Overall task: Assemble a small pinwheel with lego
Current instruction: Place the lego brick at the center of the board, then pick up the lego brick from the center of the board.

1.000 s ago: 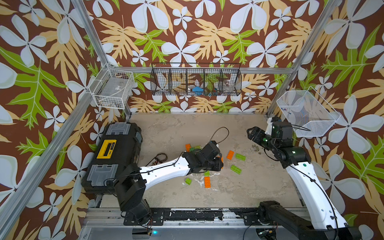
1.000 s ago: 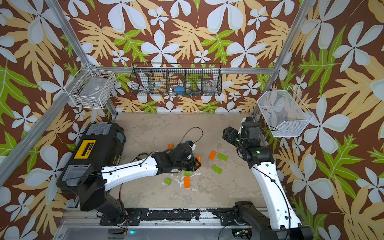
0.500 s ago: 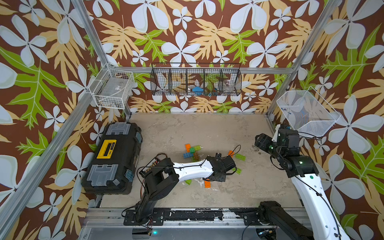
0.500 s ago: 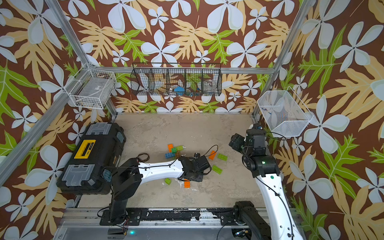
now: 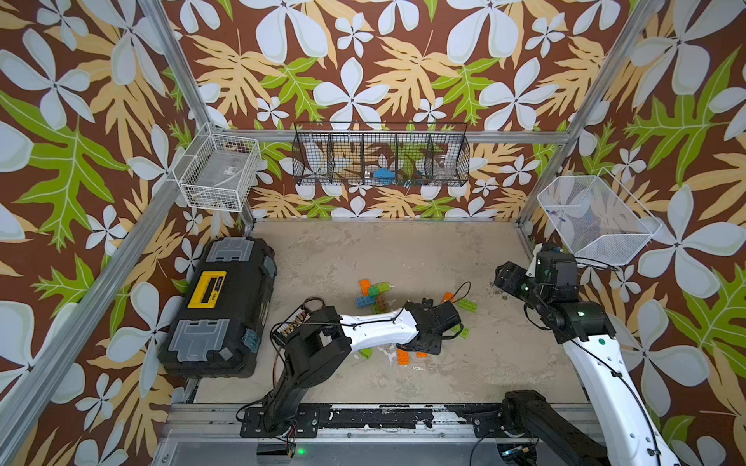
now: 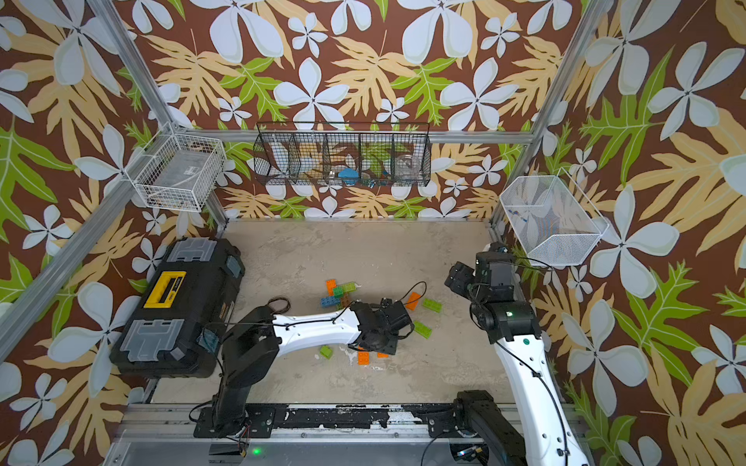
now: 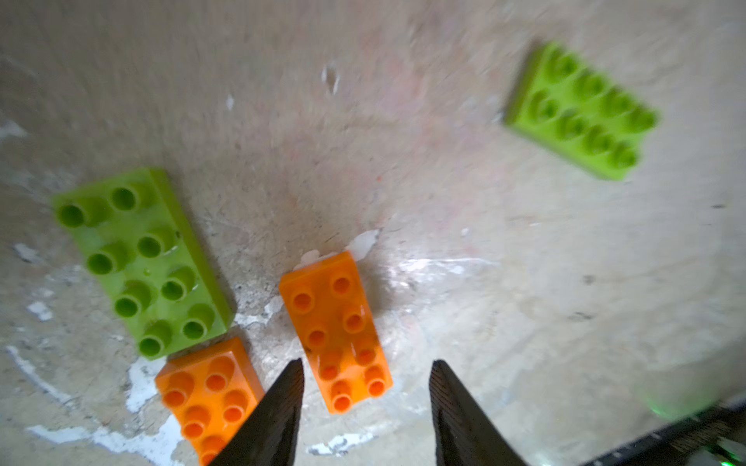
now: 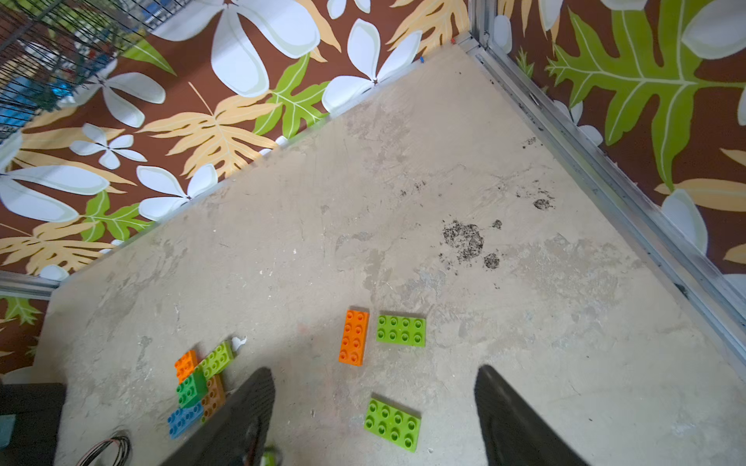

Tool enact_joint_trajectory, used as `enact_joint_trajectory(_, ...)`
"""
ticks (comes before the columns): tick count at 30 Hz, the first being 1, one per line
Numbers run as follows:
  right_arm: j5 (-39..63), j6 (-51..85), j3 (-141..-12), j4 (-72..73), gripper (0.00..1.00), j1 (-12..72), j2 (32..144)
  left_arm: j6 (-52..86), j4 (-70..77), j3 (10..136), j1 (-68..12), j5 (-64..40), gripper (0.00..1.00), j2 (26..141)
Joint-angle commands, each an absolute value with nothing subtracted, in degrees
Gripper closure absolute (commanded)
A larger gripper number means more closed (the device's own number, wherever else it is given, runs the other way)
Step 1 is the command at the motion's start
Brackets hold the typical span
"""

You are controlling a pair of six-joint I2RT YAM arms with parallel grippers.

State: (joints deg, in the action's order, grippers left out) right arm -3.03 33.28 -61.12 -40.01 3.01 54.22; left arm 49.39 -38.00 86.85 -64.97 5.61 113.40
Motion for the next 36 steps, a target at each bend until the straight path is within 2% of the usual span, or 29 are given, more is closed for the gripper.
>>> enact_joint_trajectory(1,-4.86,32.92,-59.4,-41.57,0.22,3.21,55.66,49.76,-37.88,86.17,-62.51,9.45,0.4,107.7)
enact_joint_trajectory(4,-5.22,34.08,-56.9,-42.03,0.25,7.51,58.52,50.82,-33.84,78.56,-56.84,9.5,0.38,98.05)
enact_joint_trajectory(7,-7.82,37.61,-54.85,-41.85,0.3,21.19,62.74,50.42,-28.29,68.94,-49.82,8.06,0.38,87.95)
enact_joint_trajectory(11,-2.97,41.22,-53.18,-40.83,0.39,36.5,70.41,49.51,-21.25,57.22,-38.43,1.31,0.36,75.97)
enact_joint_trajectory(14,2.18,42.32,-52.76,-40.48,0.49,41.91,74.82,49.09,-17.11,50.41,-31.12,-4.48,0.34,69.01)
enact_joint_trajectory(17,5.63,42.81,-52.43,-38.77,0.56,44.46,77.58,48.8,-15.32,46.43,-26.58,-8.07,0.34,65.62)
enact_joint_trajectory(22,8.93,42.92,-53.04,-37.26,0.63,45.14,82.04,47.99,-14.63,44.93,-25.91,-9.34,0.33,65.45)
enact_joint_trajectory(36,6.3,42.38,-54.65,-37.71,0.71,45.7,90.44,47.47,-11.43,44.25,-25.88,-11.87,0.33,68.62)
